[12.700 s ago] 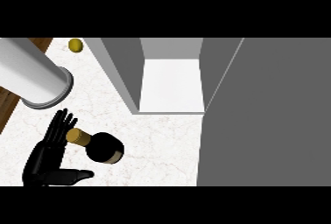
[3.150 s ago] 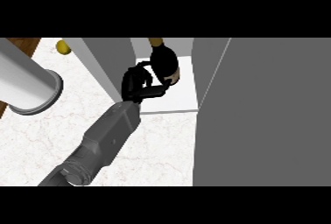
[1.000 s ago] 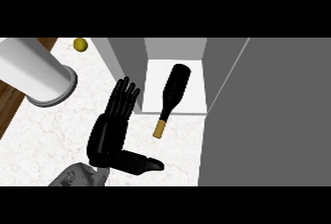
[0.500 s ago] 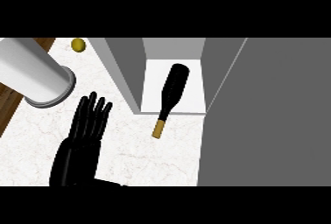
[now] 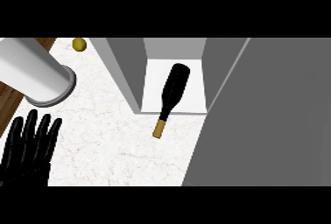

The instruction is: Pick up the wine, place it into the cabinet and close the cabinet

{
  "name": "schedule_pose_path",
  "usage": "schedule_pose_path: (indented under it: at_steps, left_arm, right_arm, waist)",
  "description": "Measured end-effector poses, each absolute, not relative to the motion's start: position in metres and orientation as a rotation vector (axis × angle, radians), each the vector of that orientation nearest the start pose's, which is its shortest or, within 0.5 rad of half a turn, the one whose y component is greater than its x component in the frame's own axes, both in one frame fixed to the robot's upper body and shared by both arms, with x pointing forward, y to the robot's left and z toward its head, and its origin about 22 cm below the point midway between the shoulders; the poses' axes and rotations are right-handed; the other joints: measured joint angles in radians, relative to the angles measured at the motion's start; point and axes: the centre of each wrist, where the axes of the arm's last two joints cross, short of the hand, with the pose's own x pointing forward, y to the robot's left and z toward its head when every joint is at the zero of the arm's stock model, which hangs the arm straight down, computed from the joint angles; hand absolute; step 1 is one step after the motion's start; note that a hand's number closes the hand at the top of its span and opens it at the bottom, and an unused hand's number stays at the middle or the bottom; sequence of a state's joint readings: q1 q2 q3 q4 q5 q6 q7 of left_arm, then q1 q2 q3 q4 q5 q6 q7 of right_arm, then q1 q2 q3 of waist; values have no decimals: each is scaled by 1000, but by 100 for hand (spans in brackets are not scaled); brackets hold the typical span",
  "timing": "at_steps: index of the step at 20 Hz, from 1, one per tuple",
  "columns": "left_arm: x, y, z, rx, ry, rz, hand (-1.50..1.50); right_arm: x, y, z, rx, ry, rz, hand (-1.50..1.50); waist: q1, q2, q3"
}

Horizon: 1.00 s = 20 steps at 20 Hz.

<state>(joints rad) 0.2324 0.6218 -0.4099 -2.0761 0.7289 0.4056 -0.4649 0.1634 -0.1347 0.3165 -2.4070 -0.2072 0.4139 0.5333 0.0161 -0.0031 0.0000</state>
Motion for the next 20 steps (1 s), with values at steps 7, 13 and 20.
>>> schedule_pose_path:
  at_steps: [7,13,20]
  left_arm:
    - [134,289,89,-223,-1922,211,-150]
    - [123,324,92,-211,-1933,208,-150]
    - [115,355,107,-224,-1940,182,-150]
  right_arm:
    - [131,-152,172,574,-1637,712,150]
    - [130,-111,185,542,-1704,757,150]
    - [144,-73,192,452,-1758,783,150]
  waist:
    - [4,-4,-2]
    - [9,-3,-2]
    - [18,-2,-2]
